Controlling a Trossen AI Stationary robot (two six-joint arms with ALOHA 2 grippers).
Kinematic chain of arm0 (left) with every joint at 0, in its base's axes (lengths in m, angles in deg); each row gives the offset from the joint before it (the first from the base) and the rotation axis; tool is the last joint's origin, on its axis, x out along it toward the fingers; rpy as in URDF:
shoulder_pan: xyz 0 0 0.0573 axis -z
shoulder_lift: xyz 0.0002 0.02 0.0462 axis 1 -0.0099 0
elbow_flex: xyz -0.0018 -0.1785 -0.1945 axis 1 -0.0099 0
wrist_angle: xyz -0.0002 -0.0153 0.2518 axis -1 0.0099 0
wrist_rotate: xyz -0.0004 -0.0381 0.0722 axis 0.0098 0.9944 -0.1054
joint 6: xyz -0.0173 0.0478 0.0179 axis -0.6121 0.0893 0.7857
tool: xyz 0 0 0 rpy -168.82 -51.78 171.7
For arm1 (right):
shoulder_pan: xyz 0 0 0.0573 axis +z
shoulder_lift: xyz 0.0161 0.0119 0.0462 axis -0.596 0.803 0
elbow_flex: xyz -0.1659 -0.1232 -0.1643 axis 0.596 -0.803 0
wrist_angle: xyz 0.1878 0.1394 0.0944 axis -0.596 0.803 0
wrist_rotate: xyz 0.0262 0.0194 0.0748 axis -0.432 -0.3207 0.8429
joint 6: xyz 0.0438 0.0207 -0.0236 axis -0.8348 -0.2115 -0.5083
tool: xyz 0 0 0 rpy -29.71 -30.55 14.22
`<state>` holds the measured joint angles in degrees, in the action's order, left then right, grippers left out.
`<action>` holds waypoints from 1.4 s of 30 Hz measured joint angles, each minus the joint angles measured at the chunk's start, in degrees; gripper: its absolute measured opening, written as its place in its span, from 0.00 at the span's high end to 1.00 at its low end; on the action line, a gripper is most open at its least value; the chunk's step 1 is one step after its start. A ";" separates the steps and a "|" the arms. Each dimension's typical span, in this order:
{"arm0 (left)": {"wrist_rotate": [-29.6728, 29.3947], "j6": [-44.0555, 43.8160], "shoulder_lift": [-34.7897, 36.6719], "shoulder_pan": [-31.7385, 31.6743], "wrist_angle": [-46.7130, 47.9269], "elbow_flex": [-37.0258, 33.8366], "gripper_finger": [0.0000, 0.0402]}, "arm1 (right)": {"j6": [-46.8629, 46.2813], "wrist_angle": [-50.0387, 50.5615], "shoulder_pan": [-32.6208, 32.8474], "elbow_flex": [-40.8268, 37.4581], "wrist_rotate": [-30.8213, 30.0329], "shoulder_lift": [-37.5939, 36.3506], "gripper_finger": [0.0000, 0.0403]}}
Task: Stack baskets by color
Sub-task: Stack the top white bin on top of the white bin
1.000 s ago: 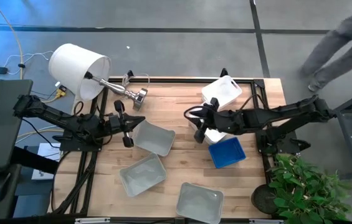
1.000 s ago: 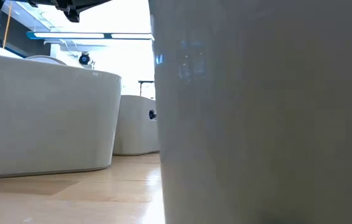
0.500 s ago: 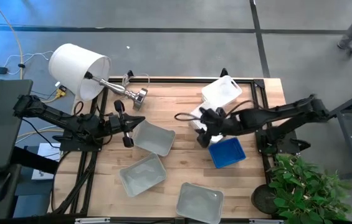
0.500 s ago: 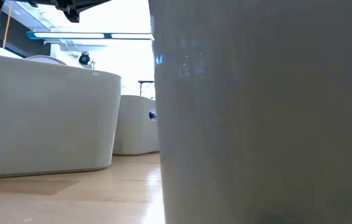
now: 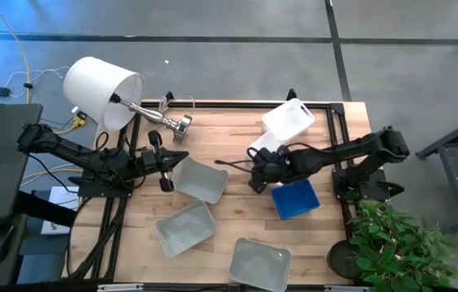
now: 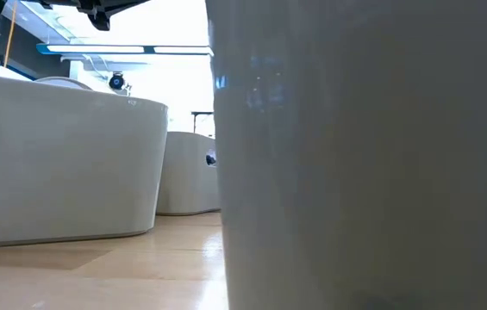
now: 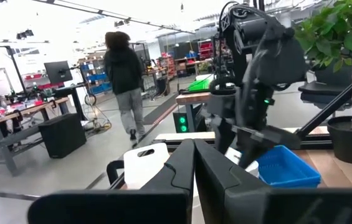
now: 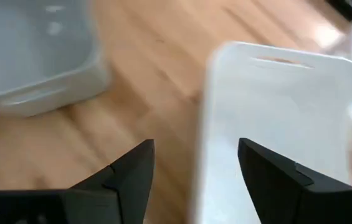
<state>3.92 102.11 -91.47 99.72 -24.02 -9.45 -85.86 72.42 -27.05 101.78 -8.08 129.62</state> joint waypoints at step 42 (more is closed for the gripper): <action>0.23 0.14 0.00 -0.02 -1.70 0.00 1.00 | 4.20 -14.52 -34.10 0.43 -0.34 10.22 0.51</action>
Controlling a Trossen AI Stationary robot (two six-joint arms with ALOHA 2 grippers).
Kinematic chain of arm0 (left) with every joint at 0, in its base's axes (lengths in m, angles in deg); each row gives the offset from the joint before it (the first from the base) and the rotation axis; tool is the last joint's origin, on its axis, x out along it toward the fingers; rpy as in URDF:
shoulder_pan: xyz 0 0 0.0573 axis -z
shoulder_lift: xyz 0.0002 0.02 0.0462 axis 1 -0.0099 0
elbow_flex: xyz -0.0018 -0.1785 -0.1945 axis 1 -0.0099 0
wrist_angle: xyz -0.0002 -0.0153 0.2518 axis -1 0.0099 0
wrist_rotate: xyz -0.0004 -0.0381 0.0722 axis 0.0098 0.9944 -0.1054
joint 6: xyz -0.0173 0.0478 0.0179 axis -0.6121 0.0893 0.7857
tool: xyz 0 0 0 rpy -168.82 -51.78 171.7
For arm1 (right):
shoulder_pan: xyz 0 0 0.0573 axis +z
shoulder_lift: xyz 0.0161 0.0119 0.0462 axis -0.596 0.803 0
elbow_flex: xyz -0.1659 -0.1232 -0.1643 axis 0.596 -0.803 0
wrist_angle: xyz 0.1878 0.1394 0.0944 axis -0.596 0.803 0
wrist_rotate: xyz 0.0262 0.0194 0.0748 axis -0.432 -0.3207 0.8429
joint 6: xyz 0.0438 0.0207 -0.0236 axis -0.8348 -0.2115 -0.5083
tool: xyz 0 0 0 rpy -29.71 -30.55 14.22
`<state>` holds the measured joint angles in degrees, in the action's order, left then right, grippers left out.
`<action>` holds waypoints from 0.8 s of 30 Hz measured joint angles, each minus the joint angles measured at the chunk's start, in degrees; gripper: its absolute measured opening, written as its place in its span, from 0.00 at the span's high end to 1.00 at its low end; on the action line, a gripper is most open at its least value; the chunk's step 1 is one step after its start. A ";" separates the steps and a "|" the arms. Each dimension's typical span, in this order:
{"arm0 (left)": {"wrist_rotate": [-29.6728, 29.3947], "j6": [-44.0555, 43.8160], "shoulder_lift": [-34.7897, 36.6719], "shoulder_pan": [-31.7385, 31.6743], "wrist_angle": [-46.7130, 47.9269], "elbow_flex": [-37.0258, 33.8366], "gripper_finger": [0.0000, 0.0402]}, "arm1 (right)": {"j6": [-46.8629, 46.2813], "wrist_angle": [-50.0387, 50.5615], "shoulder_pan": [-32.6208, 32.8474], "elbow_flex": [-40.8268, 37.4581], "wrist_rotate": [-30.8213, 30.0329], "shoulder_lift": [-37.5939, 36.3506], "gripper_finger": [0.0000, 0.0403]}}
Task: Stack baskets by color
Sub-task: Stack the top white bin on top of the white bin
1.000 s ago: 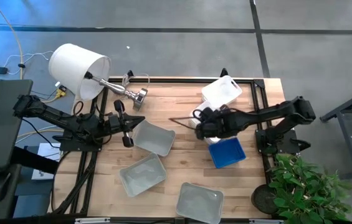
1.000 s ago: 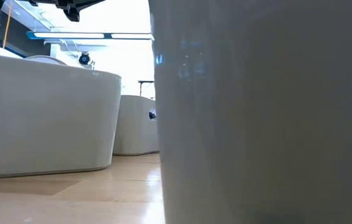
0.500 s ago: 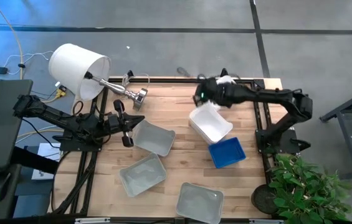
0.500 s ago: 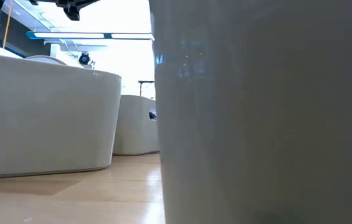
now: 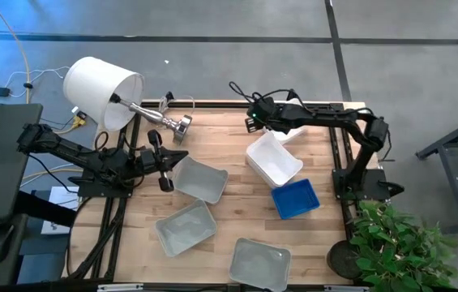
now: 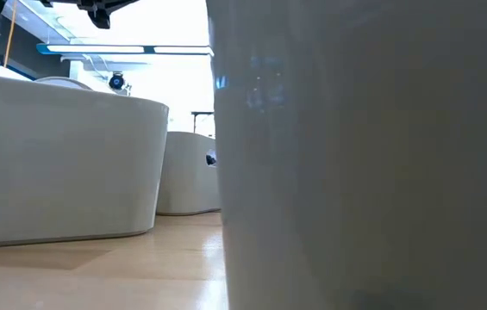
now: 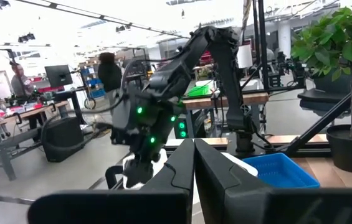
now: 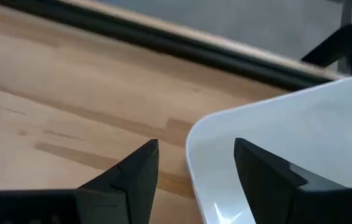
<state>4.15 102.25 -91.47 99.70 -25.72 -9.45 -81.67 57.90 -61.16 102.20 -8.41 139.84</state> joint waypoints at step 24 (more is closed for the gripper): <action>-0.01 -0.01 0.00 0.00 0.04 0.00 1.00 | -0.94 0.28 -2.08 0.00 3.76 4.32 0.94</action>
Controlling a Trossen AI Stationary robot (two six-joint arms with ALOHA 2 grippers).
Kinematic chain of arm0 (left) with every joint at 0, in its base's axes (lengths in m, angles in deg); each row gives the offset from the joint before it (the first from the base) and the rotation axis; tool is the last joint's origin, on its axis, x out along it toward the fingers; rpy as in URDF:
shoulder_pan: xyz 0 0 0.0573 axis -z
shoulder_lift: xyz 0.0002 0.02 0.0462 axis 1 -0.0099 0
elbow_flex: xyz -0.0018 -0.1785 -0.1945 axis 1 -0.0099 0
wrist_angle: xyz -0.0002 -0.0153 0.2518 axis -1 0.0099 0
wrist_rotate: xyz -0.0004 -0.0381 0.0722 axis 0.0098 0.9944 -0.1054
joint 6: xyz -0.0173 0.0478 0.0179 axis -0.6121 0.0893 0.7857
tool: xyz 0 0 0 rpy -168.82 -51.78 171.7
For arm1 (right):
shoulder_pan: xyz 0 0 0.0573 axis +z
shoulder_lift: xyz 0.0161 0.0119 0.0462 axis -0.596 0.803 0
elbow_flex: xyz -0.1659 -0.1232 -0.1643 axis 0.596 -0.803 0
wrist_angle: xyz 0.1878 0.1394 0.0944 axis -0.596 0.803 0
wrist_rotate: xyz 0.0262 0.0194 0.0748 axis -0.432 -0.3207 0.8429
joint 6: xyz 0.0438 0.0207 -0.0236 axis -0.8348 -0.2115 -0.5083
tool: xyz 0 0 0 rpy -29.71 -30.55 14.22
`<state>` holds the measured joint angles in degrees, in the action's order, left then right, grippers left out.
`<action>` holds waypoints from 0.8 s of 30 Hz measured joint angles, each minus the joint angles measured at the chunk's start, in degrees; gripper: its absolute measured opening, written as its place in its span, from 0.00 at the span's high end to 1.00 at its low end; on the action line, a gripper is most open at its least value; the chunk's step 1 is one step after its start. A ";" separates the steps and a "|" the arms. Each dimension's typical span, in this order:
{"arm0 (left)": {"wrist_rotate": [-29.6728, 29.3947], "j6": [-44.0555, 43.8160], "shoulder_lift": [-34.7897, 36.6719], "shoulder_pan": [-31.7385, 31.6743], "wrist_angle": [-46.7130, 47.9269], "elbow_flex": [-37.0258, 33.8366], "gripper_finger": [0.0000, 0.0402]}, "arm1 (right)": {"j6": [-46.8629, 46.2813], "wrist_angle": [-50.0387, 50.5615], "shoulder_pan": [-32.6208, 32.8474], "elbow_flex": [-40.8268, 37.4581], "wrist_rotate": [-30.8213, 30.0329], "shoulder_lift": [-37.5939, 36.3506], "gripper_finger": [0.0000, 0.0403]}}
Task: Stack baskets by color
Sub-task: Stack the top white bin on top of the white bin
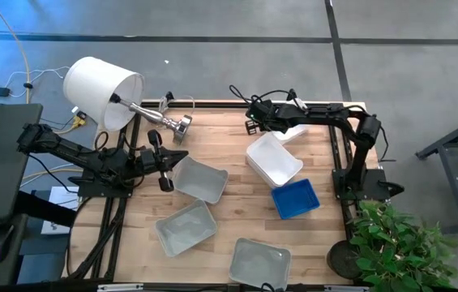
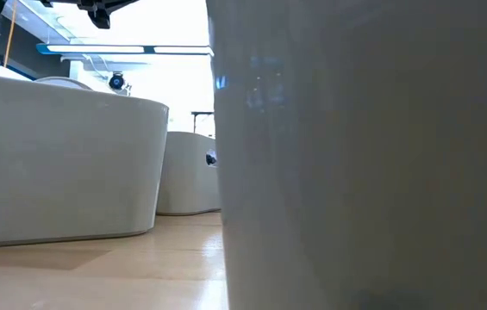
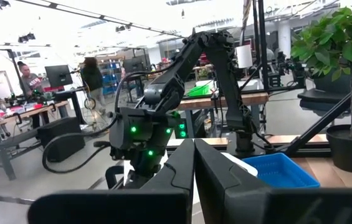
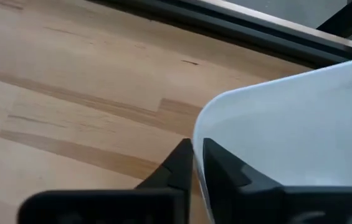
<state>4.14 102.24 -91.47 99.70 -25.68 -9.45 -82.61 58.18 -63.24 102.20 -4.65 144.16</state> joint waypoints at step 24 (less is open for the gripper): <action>0.00 0.04 -0.02 0.02 0.02 0.00 1.00 | 11.45 1.62 3.36 -0.02 -9.83 -12.11 1.00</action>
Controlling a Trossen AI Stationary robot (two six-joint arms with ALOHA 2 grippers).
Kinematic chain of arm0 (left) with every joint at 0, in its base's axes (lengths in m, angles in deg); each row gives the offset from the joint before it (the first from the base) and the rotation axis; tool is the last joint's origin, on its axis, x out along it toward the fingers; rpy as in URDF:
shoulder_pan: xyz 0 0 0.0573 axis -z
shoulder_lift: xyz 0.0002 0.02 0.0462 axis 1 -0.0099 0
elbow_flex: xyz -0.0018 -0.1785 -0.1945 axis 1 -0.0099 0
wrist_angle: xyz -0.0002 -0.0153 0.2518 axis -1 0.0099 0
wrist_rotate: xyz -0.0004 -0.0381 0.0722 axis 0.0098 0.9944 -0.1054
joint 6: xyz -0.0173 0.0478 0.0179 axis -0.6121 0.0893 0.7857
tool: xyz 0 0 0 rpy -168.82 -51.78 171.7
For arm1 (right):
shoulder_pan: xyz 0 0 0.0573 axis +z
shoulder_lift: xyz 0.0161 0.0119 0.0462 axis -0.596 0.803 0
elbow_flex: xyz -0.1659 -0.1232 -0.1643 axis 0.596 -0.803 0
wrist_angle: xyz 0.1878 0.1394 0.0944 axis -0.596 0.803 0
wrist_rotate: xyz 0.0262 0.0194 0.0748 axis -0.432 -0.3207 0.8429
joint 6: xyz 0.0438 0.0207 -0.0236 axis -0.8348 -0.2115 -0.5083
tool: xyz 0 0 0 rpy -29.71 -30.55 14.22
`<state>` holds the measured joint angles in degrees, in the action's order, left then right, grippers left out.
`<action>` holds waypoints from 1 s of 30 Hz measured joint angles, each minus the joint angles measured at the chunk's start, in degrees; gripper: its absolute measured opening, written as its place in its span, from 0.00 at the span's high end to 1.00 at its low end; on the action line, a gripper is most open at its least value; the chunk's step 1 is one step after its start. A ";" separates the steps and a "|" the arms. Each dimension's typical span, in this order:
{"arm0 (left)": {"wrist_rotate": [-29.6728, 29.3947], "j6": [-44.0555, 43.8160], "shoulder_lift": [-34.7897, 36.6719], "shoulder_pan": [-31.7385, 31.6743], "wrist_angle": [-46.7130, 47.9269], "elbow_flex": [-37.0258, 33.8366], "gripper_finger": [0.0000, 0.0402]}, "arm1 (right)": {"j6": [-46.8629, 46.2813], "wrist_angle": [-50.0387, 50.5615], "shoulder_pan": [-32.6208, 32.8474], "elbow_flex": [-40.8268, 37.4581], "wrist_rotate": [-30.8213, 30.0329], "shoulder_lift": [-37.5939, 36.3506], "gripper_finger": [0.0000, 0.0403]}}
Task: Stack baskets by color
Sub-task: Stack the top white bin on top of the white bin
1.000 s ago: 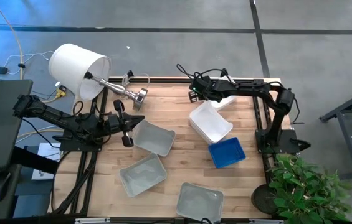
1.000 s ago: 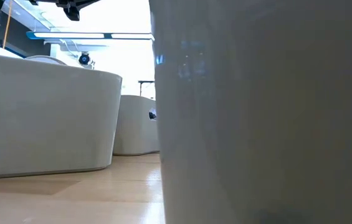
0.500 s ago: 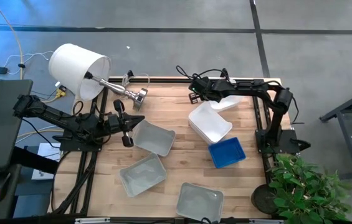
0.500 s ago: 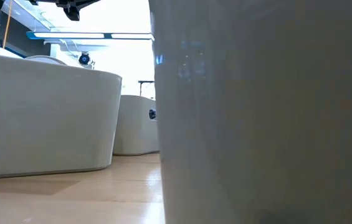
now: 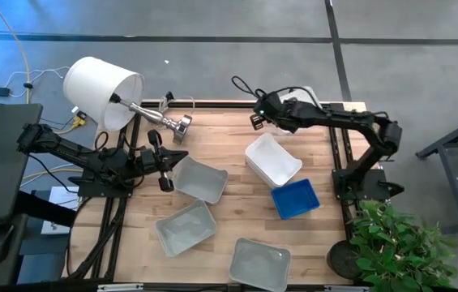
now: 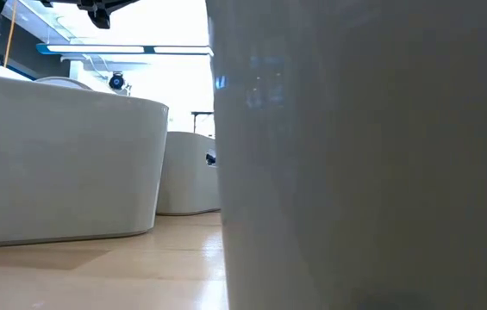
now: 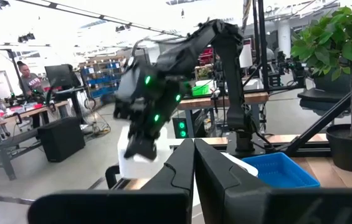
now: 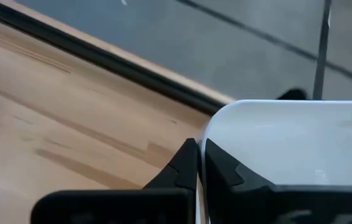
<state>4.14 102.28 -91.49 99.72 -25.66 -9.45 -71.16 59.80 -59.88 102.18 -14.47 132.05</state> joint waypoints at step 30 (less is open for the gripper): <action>0.00 0.00 0.00 -0.01 -0.14 0.00 1.00 | 30.02 22.71 40.89 0.02 26.58 -19.25 1.00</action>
<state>4.14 102.28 -91.49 99.71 -25.80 -9.45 -41.14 82.51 -18.99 102.20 12.10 112.79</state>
